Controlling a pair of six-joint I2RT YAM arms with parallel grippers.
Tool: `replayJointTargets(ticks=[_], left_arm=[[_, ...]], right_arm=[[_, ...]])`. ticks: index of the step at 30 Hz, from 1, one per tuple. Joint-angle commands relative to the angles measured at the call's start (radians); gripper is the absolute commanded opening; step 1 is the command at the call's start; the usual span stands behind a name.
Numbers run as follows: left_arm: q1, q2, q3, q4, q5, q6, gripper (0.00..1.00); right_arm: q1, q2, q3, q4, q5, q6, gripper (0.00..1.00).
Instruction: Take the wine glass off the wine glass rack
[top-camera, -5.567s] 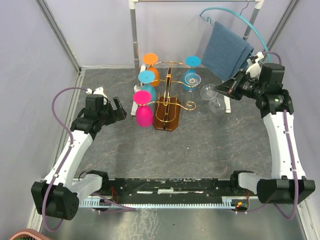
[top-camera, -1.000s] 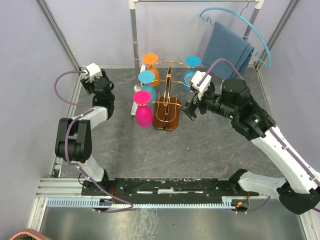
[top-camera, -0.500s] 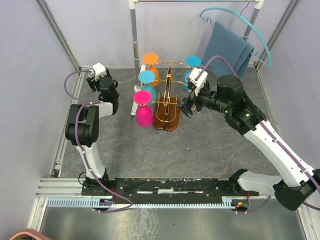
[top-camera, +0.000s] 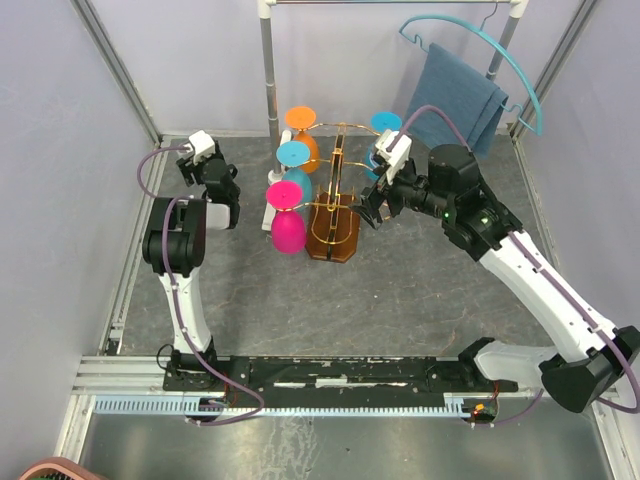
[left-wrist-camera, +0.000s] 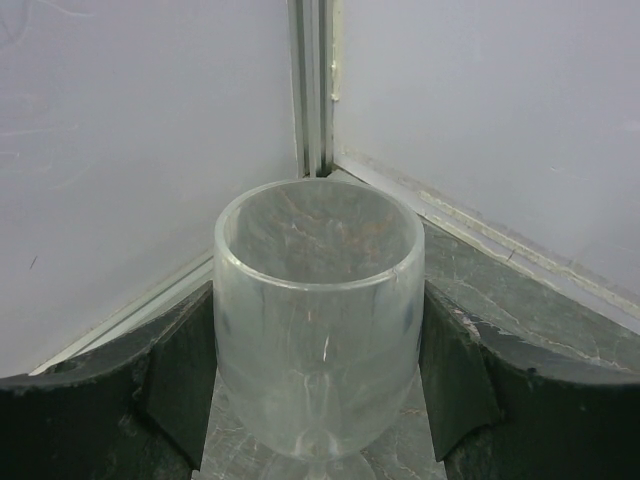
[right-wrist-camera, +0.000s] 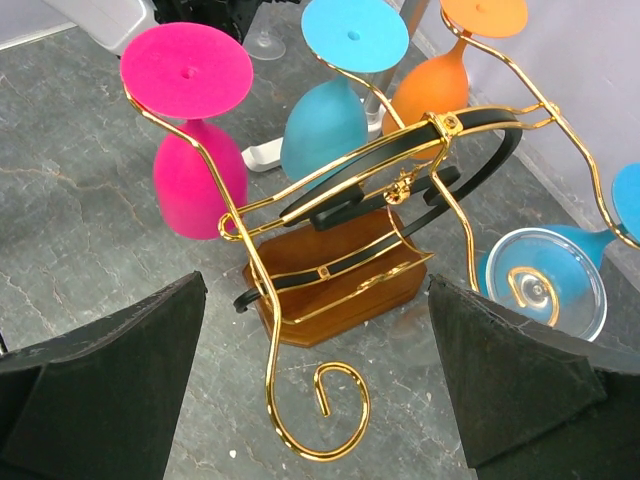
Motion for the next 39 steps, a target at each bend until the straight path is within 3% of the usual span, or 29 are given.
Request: replayJointTargets(ticks=[1, 9, 20, 31, 39], left_arm=[[0.005, -0.001, 0.041, 0.128, -0.017, 0.013, 0.51], [0.005, -0.014, 0.001, 0.136, -0.026, -0.013, 0.75], [0.002, -0.019, -0.047, 0.125, -0.025, -0.056, 0.94], [-0.021, -0.110, -0.114, 0.079, -0.028, -0.057, 0.99], [-0.058, -0.284, -0.146, -0.147, -0.043, -0.093, 0.99]], right_arm=[[-0.016, 0.013, 0.001, 0.066, -0.026, 0.019, 1.00], [-0.030, 0.018, 0.000, 0.068, -0.044, 0.023, 1.00], [-0.037, 0.014, -0.008, 0.071, -0.045, 0.023, 1.00], [-0.045, 0.015, 0.001, 0.068, -0.028, 0.035, 1.00], [-0.048, 0.024, 0.065, 0.029, 0.067, 0.132, 0.96]])
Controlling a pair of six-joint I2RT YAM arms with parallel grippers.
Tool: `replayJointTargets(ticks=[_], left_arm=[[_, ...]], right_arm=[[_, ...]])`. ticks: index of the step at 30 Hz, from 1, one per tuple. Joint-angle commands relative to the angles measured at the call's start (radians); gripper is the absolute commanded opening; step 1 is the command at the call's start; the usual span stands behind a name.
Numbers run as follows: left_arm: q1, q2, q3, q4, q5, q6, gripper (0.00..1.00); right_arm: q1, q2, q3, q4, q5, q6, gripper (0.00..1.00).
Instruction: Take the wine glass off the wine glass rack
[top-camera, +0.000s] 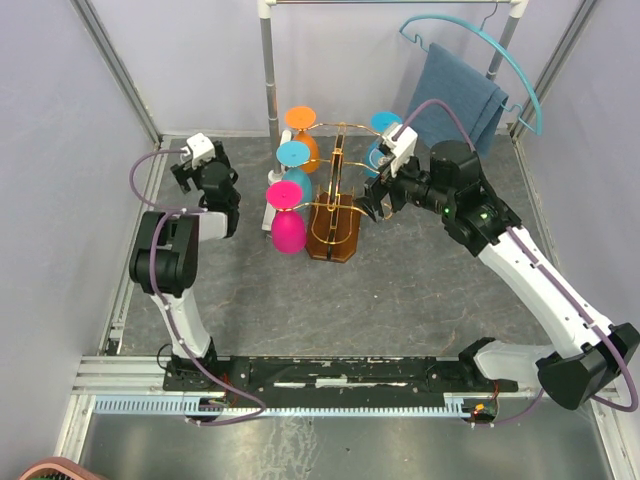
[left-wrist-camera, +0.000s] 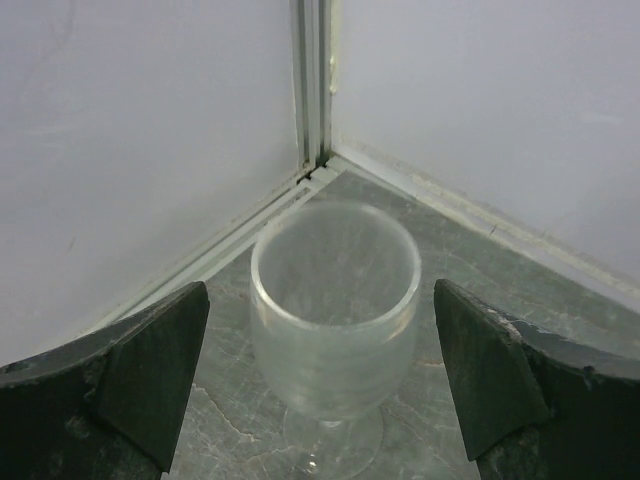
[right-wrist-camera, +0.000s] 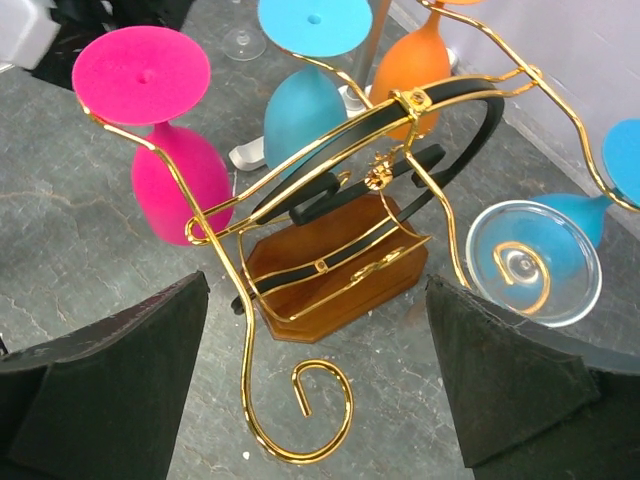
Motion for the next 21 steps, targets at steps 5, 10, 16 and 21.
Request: replayJointTargets(ticks=[5, 10, 16, 21], left_arm=[[-0.035, -0.213, 0.080, -0.436, -0.017, -0.196, 0.99], [-0.036, -0.328, 0.094, -0.711, 0.010, -0.334, 0.99], [-0.037, -0.492, 0.109, -1.045, 0.075, -0.505, 0.99], [-0.037, -0.604, 0.163, -1.292, 0.200, -0.616, 0.99]], right_arm=[[-0.038, 0.069, 0.206, -0.110, 0.144, 0.155, 0.81], [-0.177, 0.161, 0.331, -0.255, 0.170, 0.421, 0.55], [-0.315, 0.237, 0.355, -0.266, 0.033, 0.587, 0.39], [-0.365, 0.286, 0.361, -0.255, -0.024, 0.637, 0.43]])
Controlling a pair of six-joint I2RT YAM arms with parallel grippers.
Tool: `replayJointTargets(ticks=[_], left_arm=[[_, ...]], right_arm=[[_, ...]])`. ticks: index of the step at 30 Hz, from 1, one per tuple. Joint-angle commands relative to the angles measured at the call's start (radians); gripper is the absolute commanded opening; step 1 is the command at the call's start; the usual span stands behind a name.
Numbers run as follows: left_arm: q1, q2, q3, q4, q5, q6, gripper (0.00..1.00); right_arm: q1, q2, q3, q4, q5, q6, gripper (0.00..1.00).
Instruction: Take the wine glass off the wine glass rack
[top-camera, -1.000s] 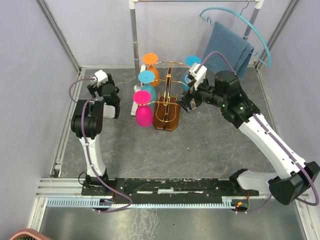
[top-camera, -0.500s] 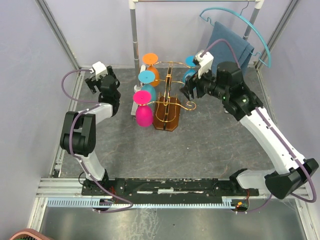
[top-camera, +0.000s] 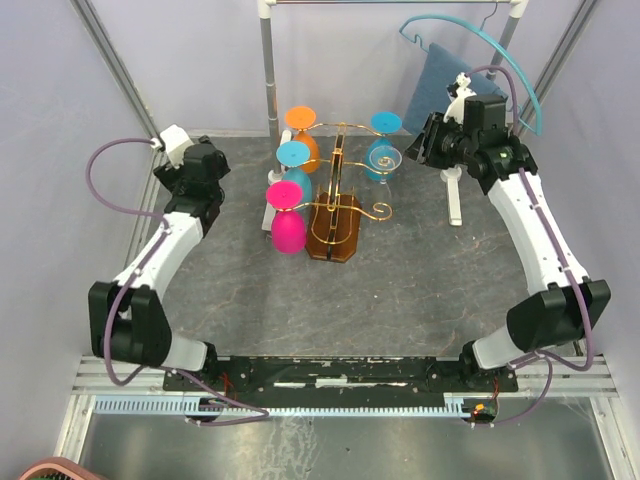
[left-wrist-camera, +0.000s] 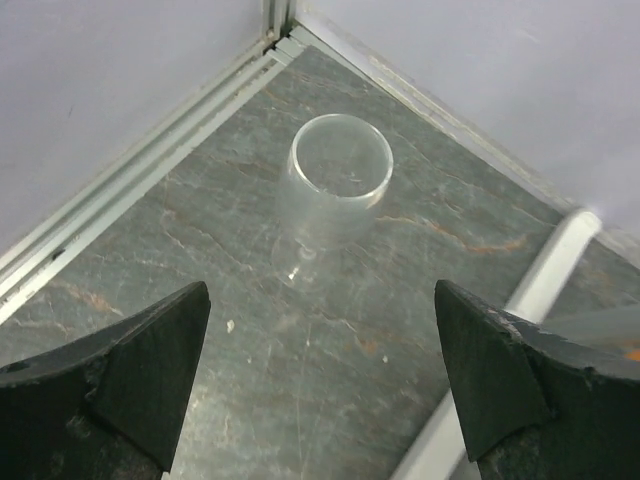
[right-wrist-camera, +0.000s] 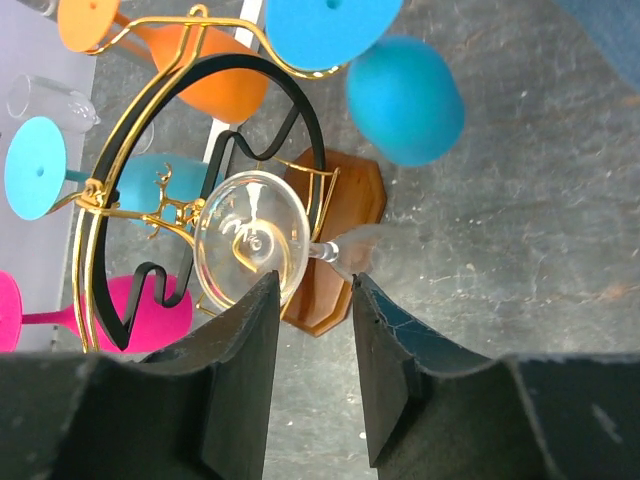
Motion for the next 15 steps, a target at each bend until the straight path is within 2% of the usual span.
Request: replayJointTargets(ticks=[1, 3, 6, 11, 15], left_arm=[[0.001, -0.111, 0.096, -0.300, 0.132, -0.189, 0.99], [0.001, -0.147, 0.124, -0.387, 0.235, -0.207, 0.99], [0.001, -0.199, 0.130, -0.435, 0.332, -0.213, 0.99], [0.000, -0.301, 0.113, -0.458, 0.419, -0.226, 0.99], [0.000, -0.342, 0.119, -0.496, 0.457, -0.226, 0.99]], right_arm=[[-0.030, 0.018, 0.043, 0.022, -0.095, 0.101, 0.43], [-0.042, 0.031, 0.024, 0.060, -0.137, 0.132, 0.44], [-0.049, 0.055, 0.009, 0.095, -0.183, 0.160, 0.43], [-0.053, 0.083, -0.028, 0.159, -0.247, 0.201, 0.42], [-0.054, 0.088, -0.039, 0.154, -0.236, 0.193, 0.42]])
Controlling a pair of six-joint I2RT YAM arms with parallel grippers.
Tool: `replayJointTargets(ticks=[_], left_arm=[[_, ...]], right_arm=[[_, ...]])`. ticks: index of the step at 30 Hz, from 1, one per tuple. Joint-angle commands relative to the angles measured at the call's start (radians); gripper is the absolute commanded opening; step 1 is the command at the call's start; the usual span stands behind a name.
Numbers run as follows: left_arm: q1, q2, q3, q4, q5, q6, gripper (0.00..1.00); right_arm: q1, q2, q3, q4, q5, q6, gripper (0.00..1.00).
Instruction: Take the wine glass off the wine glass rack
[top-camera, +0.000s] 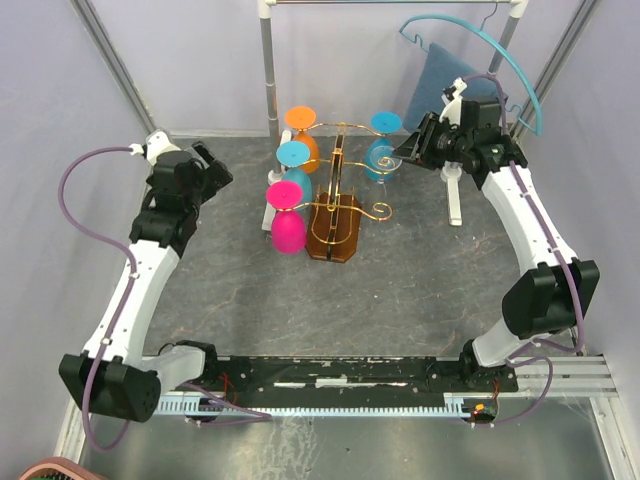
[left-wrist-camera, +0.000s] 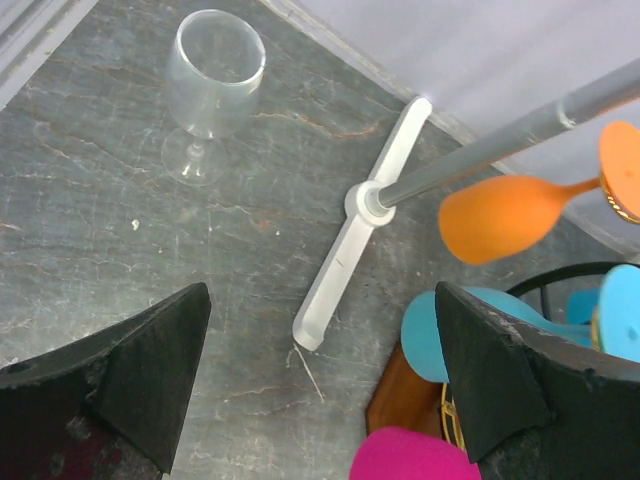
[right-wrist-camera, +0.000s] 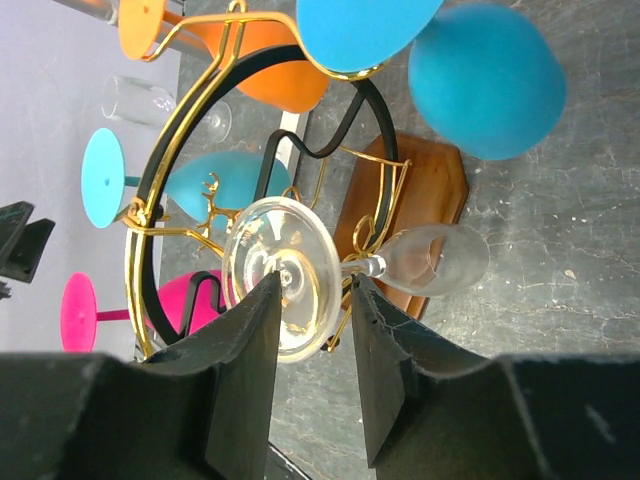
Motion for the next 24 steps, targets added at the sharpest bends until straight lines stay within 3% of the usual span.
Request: replayJointTargets(ticks=[1, 5, 9, 15, 19, 24], left_arm=[[-0.001, -0.053, 0.028, -0.057, 0.095, -0.036, 0.99], [0.000, -0.077, 0.013, -0.077, 0.124, -0.037, 0.99], [-0.001, -0.100, -0.019, -0.077, 0.138, -0.042, 0.99], [-0.001, -0.111, -0.043, -0.076, 0.156, -0.049, 0.99], [-0.001, -0.112, -0.041, -0.077, 0.164, -0.051, 0.99], [-0.001, -0.121, -0.046, -0.077, 0.169, -0.052, 0.99]], right_arm=[[-0.004, -0.002, -0.013, 0.057, -0.028, 0.012, 0.42], [-0.004, 0.000, -0.019, 0.055, -0.032, 0.004, 0.41], [-0.004, 0.000, -0.042, 0.109, -0.071, 0.034, 0.28], [-0.005, 0.016, -0.047, 0.164, -0.143, 0.074, 0.23], [-0.007, 0.016, -0.053, 0.179, -0.151, 0.087, 0.01], [-0.036, -0.009, -0.099, 0.252, -0.173, 0.145, 0.00]])
